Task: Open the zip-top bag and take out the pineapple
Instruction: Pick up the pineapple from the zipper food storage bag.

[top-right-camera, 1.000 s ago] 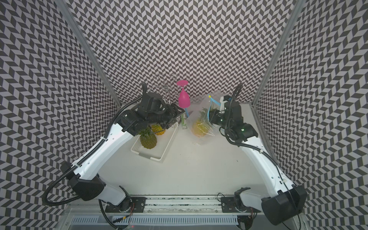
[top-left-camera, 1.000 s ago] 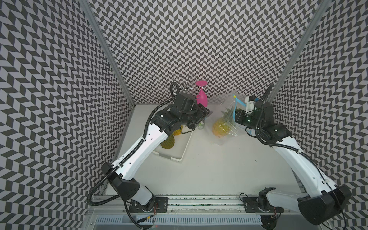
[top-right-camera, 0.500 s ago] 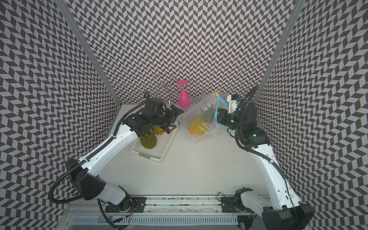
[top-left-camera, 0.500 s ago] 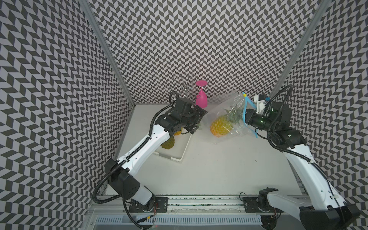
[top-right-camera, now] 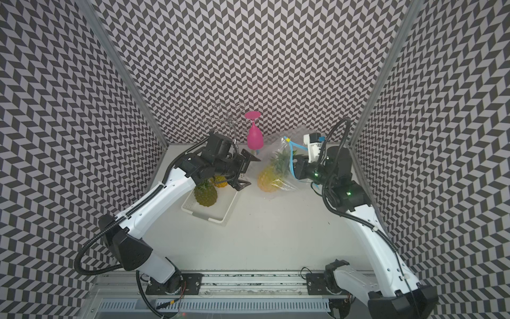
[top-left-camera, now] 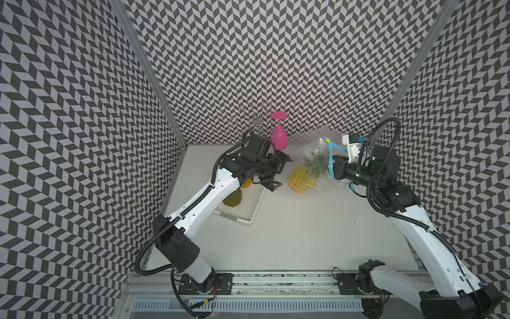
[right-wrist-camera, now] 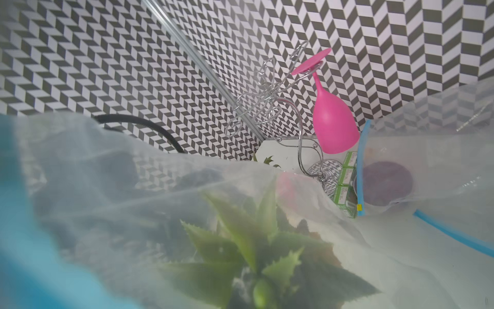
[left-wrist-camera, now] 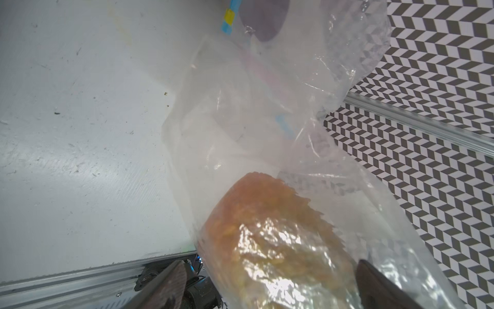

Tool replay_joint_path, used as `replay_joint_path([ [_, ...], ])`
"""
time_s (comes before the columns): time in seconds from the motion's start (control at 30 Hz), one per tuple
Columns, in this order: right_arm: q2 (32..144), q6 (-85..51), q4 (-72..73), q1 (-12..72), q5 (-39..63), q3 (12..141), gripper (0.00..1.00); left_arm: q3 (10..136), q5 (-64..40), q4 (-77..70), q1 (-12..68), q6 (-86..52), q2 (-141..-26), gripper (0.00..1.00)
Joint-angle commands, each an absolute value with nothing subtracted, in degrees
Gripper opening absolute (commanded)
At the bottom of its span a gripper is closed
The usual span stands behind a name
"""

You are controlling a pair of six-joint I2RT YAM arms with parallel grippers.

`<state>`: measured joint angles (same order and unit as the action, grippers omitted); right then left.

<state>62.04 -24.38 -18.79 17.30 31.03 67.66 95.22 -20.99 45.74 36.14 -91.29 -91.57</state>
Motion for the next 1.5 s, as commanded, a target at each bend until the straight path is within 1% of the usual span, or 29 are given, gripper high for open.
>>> replay_joint_path([
  [0.0, 58.9, -20.5, -11.9, 20.2, 30.0, 68.5, 0.00, 95.3, -19.7, 47.8, 34.3, -94.8, -91.5, 0.99],
  [0.17, 57.2, -19.1, -11.8, 21.8, 28.7, 66.1, 0.00, 97.3, -18.1, 50.6, 34.1, -94.4, -91.6, 0.99],
  [0.33, 56.5, -18.0, -10.7, 22.3, 29.1, 65.3, 0.00, 90.5, -19.2, 46.5, 34.2, -97.2, -88.3, 0.99],
  [0.5, 56.5, -17.2, -8.6, 23.4, 30.4, 64.4, 0.00, 92.5, -21.2, 50.0, 34.5, -94.6, -91.2, 0.99],
  [0.8, 54.7, -16.3, -8.3, 24.6, 30.8, 62.6, 0.00, 91.2, -17.9, 47.3, 33.8, -96.6, -91.1, 0.99],
  [1.03, 53.8, -16.0, -7.6, 24.6, 32.0, 61.2, 0.00, 88.3, -16.5, 45.7, 32.7, -100.2, -88.4, 0.99],
  [1.2, 53.6, -15.4, -7.5, 24.7, 32.6, 60.9, 0.00, 85.6, -18.6, 43.8, 32.1, -101.5, -87.8, 0.99],
  [1.37, 54.1, -15.6, -5.5, 24.6, 33.1, 60.0, 0.00, 86.8, -20.9, 43.4, 33.9, -100.5, -89.5, 0.99],
  [1.43, 54.6, -15.9, -4.5, 24.6, 32.7, 60.4, 0.00, 87.1, -21.4, 43.4, 34.9, -100.1, -90.0, 0.96],
  [1.47, 54.8, -16.1, -4.1, 24.7, 32.7, 61.0, 0.00, 86.9, -21.2, 43.4, 35.1, -100.1, -90.1, 0.91],
])
